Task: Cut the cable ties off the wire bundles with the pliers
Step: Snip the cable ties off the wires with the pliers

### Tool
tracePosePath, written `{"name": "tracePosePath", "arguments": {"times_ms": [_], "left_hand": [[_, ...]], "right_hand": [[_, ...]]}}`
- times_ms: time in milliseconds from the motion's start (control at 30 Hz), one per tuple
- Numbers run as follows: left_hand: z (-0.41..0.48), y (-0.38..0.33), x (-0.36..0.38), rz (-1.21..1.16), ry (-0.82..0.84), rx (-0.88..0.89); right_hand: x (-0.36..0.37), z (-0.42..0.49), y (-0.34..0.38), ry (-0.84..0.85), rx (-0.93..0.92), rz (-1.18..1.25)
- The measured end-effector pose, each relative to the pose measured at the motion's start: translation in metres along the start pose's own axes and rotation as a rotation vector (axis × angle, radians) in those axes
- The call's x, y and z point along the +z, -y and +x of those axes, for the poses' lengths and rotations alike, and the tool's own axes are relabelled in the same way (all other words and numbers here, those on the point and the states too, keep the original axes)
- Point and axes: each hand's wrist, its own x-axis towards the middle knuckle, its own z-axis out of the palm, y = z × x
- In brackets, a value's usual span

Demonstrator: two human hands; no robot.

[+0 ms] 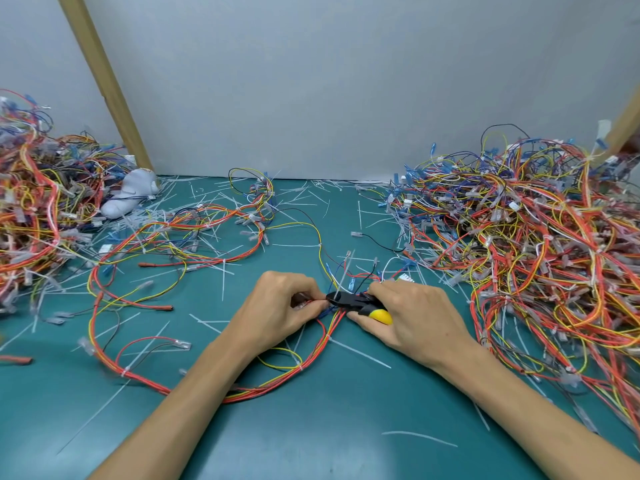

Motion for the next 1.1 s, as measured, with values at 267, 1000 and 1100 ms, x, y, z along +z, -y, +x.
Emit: {"name": "tracePosePath", "arguments": {"times_ms": [267, 1000, 1100], "left_hand": [[-0.0007, 0.0012, 0.0010, 0.080, 0.012, 0.086], [0.0002, -0.0010, -0.0019, 0.013, 0.019, 0.036], [-0.0001, -0.0014, -0.0018, 0.010, 0.022, 0.028]], "right_hand": [[-0.0021, 0.0047, -0.0088, 0.120, -0.018, 0.075], [0.0064, 0.0005, -0.0057, -0.115, -0.062, -0.102], [0.0045, 0.0012, -0.0043, -0.101, -0.054, -0.043]]}}
